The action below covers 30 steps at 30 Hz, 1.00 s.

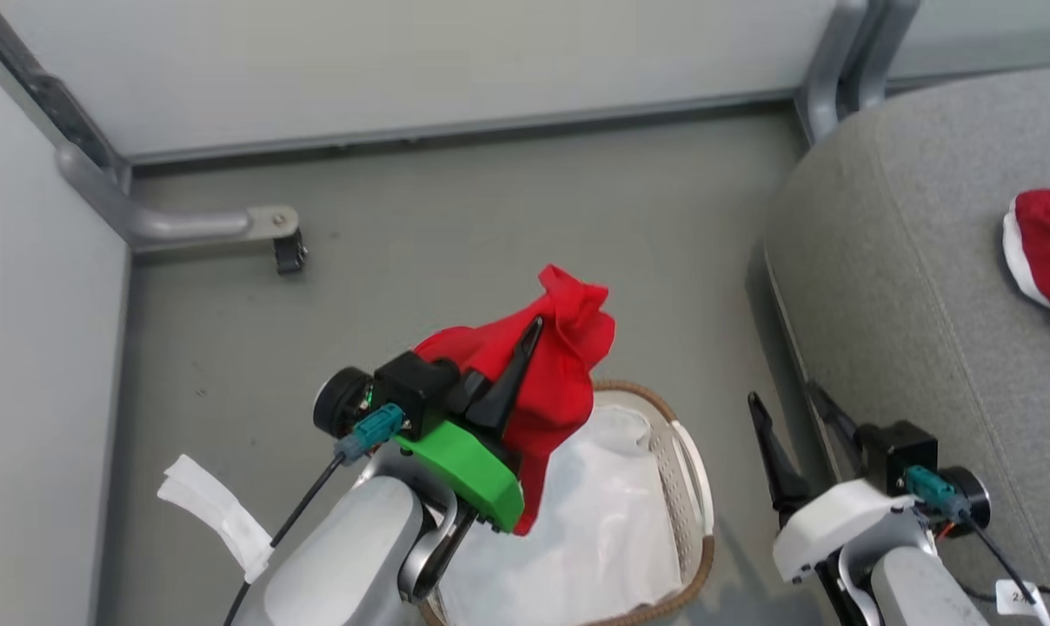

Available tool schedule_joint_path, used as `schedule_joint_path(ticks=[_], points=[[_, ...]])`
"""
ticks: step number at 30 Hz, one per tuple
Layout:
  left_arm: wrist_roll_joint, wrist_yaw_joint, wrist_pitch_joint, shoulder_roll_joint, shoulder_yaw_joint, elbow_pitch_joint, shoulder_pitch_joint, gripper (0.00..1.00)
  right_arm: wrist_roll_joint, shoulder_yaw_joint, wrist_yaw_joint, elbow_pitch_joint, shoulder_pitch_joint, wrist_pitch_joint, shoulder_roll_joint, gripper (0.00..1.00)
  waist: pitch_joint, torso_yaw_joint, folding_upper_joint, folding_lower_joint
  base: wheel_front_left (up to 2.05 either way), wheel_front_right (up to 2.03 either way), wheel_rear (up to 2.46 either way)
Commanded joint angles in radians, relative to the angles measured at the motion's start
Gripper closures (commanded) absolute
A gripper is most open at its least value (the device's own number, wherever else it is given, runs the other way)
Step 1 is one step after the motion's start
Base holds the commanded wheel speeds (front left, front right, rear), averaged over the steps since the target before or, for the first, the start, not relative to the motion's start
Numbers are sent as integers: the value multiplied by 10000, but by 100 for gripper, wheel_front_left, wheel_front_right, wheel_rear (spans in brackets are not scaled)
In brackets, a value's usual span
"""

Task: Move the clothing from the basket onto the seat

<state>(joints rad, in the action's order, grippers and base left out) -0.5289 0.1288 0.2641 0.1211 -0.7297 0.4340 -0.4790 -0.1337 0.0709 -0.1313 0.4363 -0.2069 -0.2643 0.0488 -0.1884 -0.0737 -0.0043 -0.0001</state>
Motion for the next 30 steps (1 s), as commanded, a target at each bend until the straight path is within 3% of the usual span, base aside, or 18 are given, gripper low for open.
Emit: schedule_joint_path(ticks=[1, 9, 17, 21, 27, 28, 29, 30], points=[[156, 22, 0, -6, 110, -230, 185, 100, -56, 32, 10, 63, 300, 2, 43, 0, 1244, 508, 43, 1, 0, 0, 0], [285, 22, 0, -37, 406, -885, 145, 100, -107, 810, 10, -153, 904, 1, 42, 0, 1865, 552, 43, 1, 0, 0, 0], [425, 22, 0, -275, 261, -1062, -122, 100, 12, 3312, 10, -665, 191, 1, 113, 0, 1899, 804, 43, 1, 0, 0, 0], [398, 22, 0, -388, -124, -1082, -216, 100, 242, 4042, 10, -208, -614, 2, 83, 0, 1871, 1075, 43, 1, 0, 0, 0], [74, 22, 0, -547, -821, -1091, -353, 100, 202, 4212, 10, 705, -1611, 1, 30, 0, 1866, 1657, 43, 1, 0, 0, 0], [21, 22, 0, -569, -939, -1098, -385, 100, 48, 4317, 10, 922, -1734, 3, 36, 24, 1871, 1766, 43, 1, 0, 0, 0], [-36, 22, 0, -586, -1031, -1101, -405, 100, -109, 4379, 10, 1059, -1809, 1, 44, 96, 1876, 1848, 43, 1, 0, 0, 0], [-94, 22, 0, -606, -1121, -1100, -430, 100, -260, 4423, 10, 1194, -1935, 1, 46, 100, 1874, 1940, 43, 1, 0, 0, 0]])
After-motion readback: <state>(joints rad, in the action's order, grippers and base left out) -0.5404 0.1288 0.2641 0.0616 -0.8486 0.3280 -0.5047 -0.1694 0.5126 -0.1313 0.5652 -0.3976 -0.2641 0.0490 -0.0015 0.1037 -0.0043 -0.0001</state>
